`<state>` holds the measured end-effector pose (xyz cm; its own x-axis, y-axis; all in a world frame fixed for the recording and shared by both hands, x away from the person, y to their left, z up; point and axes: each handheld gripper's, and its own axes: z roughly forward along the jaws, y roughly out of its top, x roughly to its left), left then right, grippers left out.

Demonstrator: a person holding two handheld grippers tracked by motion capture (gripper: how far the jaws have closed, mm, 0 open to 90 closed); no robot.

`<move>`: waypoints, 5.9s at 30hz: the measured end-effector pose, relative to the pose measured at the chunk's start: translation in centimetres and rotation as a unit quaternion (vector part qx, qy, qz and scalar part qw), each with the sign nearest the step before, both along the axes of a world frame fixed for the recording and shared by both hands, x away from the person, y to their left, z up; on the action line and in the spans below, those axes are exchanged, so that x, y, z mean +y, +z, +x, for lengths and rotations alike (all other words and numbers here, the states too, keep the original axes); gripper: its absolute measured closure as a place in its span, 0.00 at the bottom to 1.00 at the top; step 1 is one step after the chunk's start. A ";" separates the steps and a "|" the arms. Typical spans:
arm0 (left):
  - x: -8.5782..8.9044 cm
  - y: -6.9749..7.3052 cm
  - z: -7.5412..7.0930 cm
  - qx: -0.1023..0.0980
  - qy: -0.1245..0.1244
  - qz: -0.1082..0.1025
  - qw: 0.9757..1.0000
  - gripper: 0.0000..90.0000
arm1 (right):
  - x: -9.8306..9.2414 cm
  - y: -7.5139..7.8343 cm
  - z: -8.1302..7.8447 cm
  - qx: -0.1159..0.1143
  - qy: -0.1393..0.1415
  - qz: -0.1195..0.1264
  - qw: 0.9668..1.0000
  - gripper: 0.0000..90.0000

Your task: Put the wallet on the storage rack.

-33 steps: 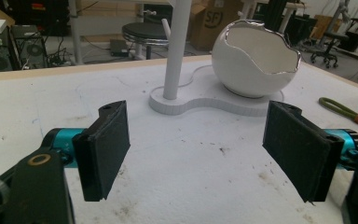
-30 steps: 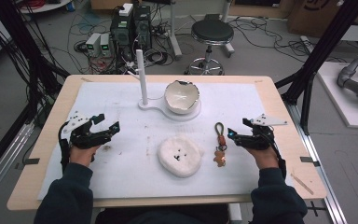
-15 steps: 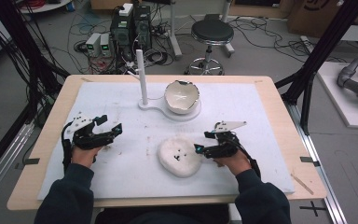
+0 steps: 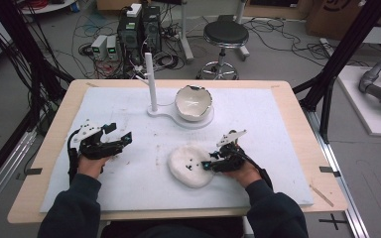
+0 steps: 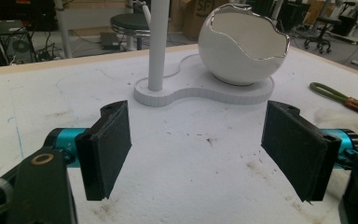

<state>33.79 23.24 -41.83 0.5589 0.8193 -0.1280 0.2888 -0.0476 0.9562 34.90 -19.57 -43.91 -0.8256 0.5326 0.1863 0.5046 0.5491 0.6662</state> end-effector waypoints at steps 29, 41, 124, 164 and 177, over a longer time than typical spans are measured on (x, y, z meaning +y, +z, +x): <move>-10.4 -1.1 -0.5 0.074 -0.253 0.028 0.964 0.37 | 0.9 3.3 -1.4 -0.134 0.099 0.091 0.982 0.90; -10.2 -0.2 -1.0 0.037 -0.239 0.028 0.970 0.88 | 0.3 3.6 -1.1 -0.150 0.007 0.106 0.983 0.66; -7.4 -0.3 -0.2 0.048 -0.167 -0.026 0.985 0.62 | 0.3 5.3 -1.0 -0.186 -0.012 0.121 0.975 0.85; 0.2 0.2 0.9 0.034 -0.020 -0.048 0.998 0.34 | 1.3 12.9 10.1 -0.332 -0.059 -0.039 0.941 0.85; 0.1 0.2 0.9 0.034 -0.024 -0.050 0.998 0.34 | 2.6 10.7 11.8 -0.334 -0.019 -0.082 0.939 0.85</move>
